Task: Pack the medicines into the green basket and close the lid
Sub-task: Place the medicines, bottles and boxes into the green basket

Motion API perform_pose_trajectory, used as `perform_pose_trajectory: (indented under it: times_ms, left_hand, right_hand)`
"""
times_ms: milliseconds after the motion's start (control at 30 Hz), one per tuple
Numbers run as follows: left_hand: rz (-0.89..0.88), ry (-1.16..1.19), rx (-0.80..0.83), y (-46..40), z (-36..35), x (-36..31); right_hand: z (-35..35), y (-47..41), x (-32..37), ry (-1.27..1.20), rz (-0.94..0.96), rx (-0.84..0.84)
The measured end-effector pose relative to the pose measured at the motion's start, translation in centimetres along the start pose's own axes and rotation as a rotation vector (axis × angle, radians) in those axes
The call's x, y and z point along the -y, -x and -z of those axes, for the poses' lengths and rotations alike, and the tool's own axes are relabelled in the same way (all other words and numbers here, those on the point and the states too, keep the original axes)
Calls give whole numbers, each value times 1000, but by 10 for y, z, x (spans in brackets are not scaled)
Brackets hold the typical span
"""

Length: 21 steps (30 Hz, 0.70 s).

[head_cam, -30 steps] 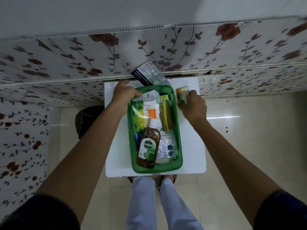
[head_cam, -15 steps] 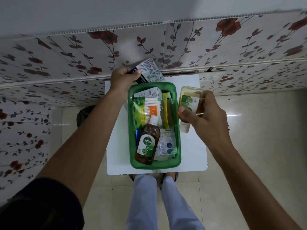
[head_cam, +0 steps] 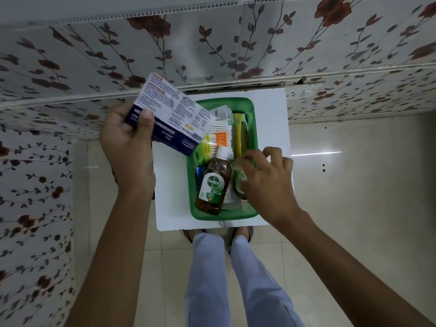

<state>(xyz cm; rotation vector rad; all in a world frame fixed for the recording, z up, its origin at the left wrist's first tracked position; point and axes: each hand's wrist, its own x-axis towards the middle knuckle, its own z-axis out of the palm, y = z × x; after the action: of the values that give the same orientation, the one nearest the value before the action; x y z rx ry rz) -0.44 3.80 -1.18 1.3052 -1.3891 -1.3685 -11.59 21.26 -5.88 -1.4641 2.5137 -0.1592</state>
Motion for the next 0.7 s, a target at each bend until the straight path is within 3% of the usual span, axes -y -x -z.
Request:
perform_pose_trajectory:
  times_ms: [133,233,333,433,533,633,700]
  left_hand:
    - [96,-102,113,10,-2,0]
    - [163,-250,240,10,-8,4]
    - [81,-365,317,7,-20,8]
    - [-95,-607,471,-1,-39,16]
    - [-277,-815,575,-9,-53,26]
    - [-400,-858,454,-8,-48,31]
    - [-337,-789,347,-4,-36,35]
  right_hand:
    - [10,-20,-5,184,95,175]
    - [17,-37,-11,116,140,275]
    - [26,-42,-16,3,48,179]
    - [36,-33,-16,-324,-50,-5]
    - [38,-23,-17,-508,-157,-67]
    - [33,-15,-18,-561,-220,-88]
    - [29,-15,-20,-574,-242,-75]
